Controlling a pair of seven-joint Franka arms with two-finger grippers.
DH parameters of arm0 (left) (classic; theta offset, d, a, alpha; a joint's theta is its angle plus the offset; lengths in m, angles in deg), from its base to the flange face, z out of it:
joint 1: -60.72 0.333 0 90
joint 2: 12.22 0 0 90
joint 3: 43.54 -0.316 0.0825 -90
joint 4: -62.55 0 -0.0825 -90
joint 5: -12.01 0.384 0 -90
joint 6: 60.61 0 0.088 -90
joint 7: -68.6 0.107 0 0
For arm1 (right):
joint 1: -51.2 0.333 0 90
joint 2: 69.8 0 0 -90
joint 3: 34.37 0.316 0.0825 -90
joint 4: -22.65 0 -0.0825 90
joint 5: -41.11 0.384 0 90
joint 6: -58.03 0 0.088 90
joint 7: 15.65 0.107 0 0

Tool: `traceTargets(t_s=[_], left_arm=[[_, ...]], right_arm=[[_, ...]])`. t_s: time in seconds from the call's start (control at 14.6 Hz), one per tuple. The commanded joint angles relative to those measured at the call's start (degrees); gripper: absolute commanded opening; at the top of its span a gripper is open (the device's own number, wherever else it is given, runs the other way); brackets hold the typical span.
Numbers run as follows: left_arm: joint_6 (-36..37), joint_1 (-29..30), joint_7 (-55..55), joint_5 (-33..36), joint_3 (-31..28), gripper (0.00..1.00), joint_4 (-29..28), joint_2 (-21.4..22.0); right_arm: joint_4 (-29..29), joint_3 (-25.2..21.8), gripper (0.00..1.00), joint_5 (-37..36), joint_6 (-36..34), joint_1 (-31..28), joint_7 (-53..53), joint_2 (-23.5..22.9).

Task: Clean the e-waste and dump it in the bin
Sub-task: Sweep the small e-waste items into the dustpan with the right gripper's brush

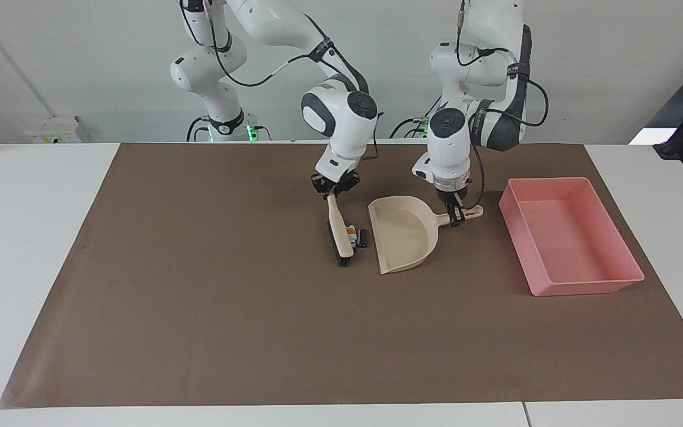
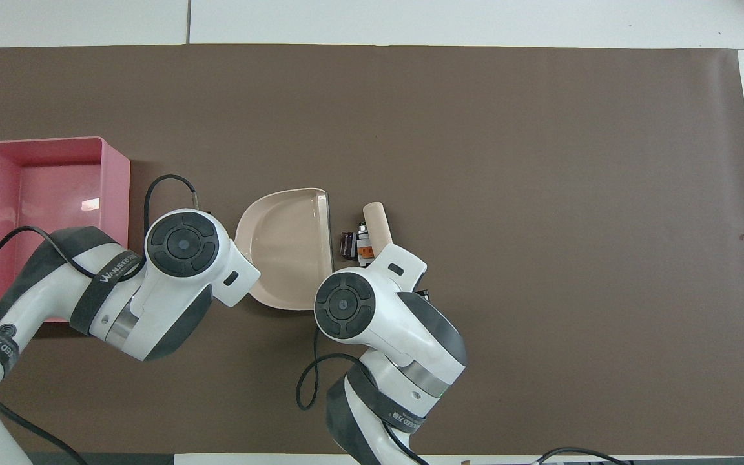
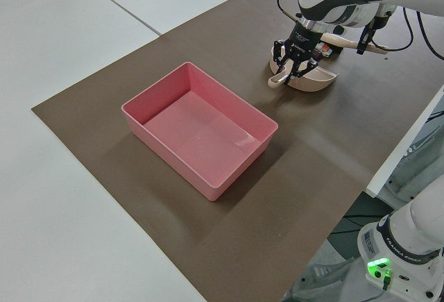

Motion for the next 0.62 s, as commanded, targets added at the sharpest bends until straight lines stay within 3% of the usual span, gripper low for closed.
traceTargets(t_s=[0.0, 0.14, 0.41, 0.55], left_arm=[[3.2, -2.2, -2.1, 2.2, -0.5, 0.00, 1.1, -0.5], [3.4, -2.6, -2.0, 3.2, -0.5, 0.00, 1.2, -1.4], [2.6, -3.0, 0.1, 4.2, -0.4, 0.00, 1.1, -1.7], [2.4, -2.6, 2.2, 4.1, -0.4, 0.00, 1.1, -1.7]], right_arm=[[-0.9, 3.2, 0.00, 4.0, 1.8, -0.2, -0.4, -0.9], [-0.9, 5.0, 0.00, 12.7, 7.1, 0.0, -1.3, -1.7], [-1.9, 5.6, 0.00, 31.6, 10.8, 0.1, -8.1, -2.1], [-1.9, 5.6, 0.00, 32.2, 9.8, 0.0, -8.8, -0.7]])
